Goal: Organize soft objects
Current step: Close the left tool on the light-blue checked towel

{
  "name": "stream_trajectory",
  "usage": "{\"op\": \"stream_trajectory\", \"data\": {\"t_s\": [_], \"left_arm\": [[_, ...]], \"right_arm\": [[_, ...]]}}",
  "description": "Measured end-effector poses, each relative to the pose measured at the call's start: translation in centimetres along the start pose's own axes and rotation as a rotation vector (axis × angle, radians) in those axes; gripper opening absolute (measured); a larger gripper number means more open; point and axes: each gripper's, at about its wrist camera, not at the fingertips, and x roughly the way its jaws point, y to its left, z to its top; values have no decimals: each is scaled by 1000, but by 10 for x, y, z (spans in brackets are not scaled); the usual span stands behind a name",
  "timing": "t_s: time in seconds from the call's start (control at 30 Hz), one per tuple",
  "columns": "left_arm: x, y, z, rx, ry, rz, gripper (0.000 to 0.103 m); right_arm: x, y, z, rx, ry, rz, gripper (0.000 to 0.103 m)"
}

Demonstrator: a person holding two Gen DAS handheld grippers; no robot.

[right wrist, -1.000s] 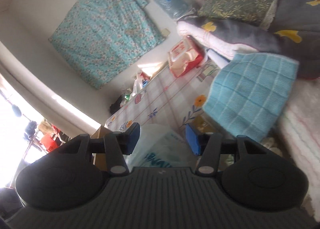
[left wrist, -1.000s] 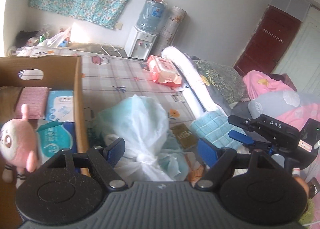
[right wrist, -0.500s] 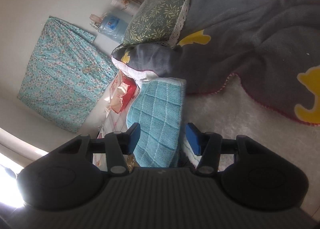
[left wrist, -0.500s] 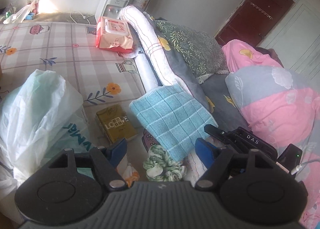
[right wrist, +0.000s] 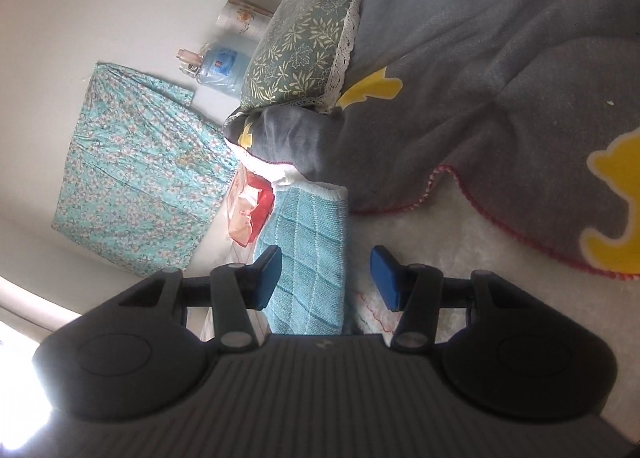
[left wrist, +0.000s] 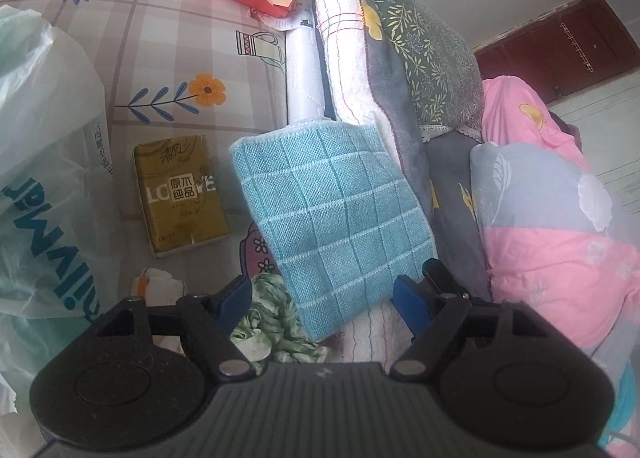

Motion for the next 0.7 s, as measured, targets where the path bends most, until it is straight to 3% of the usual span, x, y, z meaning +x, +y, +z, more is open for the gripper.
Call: {"op": "stream_trajectory", "data": {"t_s": [0.4, 0.6, 0.67, 0.7], "left_arm": [[32, 9, 15, -134, 29, -32, 78], [40, 11, 17, -141, 26, -35, 55], [41, 9, 17, -132, 17, -28, 36], [40, 8, 17, -123, 12, -26, 32]], "right_arm": [[1, -5, 2, 24, 4, 15, 45], [5, -7, 2, 30, 2, 13, 42], [6, -8, 2, 32, 2, 13, 42], [5, -9, 2, 33, 2, 14, 41]]}}
